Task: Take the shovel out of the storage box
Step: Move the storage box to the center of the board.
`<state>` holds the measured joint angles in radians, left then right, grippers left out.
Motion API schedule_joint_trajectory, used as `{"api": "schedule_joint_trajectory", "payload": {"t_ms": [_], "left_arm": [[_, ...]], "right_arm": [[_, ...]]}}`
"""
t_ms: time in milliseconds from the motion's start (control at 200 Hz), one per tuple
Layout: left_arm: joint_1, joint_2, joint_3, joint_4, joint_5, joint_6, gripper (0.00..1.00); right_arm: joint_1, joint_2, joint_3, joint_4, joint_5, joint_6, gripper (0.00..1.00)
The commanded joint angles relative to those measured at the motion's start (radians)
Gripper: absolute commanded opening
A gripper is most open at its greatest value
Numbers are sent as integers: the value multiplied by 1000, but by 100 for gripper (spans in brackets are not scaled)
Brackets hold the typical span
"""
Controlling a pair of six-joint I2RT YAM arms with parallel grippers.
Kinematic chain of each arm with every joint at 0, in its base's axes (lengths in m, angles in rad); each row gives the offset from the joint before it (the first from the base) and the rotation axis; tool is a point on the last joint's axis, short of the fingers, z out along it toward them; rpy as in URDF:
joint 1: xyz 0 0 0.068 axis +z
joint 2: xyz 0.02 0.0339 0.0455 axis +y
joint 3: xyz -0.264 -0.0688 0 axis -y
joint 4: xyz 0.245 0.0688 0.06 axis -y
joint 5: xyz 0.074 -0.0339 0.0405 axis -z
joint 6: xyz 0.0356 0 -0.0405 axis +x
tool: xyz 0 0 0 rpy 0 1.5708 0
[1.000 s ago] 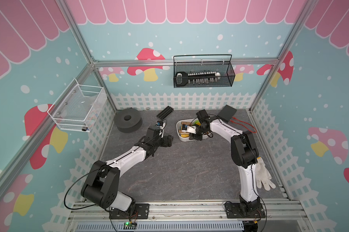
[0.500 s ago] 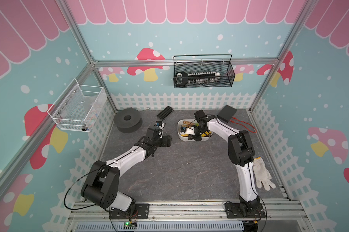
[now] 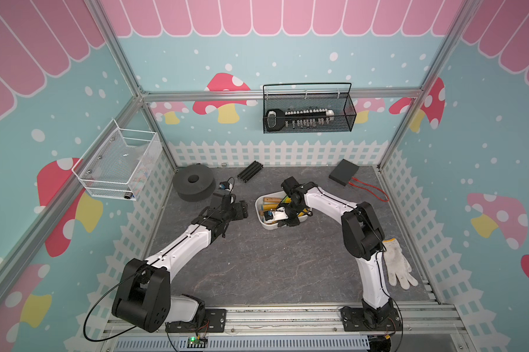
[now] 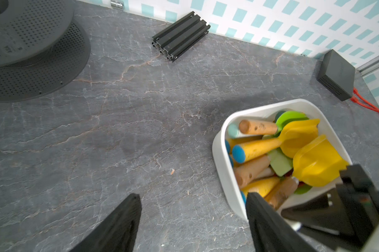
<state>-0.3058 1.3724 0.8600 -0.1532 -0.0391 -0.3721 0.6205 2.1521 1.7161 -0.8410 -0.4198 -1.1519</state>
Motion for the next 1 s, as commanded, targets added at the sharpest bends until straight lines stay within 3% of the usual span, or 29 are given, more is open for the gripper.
{"api": "schedule_joint_trajectory", "payload": {"t_ms": [0, 230, 330, 530, 575, 600, 775, 996], "left_arm": [[17, -12, -15, -49, -18, -15, 80], [37, -6, -4, -63, 14, 0, 81], [38, -6, -5, -63, 14, 9, 81], [39, 4, -9, -63, 44, 47, 80], [39, 0, -15, -63, 40, 55, 80], [39, -5, -19, -62, 39, 59, 80], [39, -37, -77, -25, 44, 97, 75], [40, -5, -90, 10, 59, 127, 65]], "right_arm": [[101, -42, -39, -82, -8, -128, 0], [261, -50, -46, -90, 93, -157, 1], [282, -60, -51, -85, 98, -154, 21], [292, -84, -96, -31, 115, -140, 50], [292, -103, -113, -10, 98, -130, 74], [292, -115, -122, 4, 84, -123, 80], [282, -214, -189, 61, -51, -32, 73], [268, -280, -199, 100, -121, 253, 62]]}}
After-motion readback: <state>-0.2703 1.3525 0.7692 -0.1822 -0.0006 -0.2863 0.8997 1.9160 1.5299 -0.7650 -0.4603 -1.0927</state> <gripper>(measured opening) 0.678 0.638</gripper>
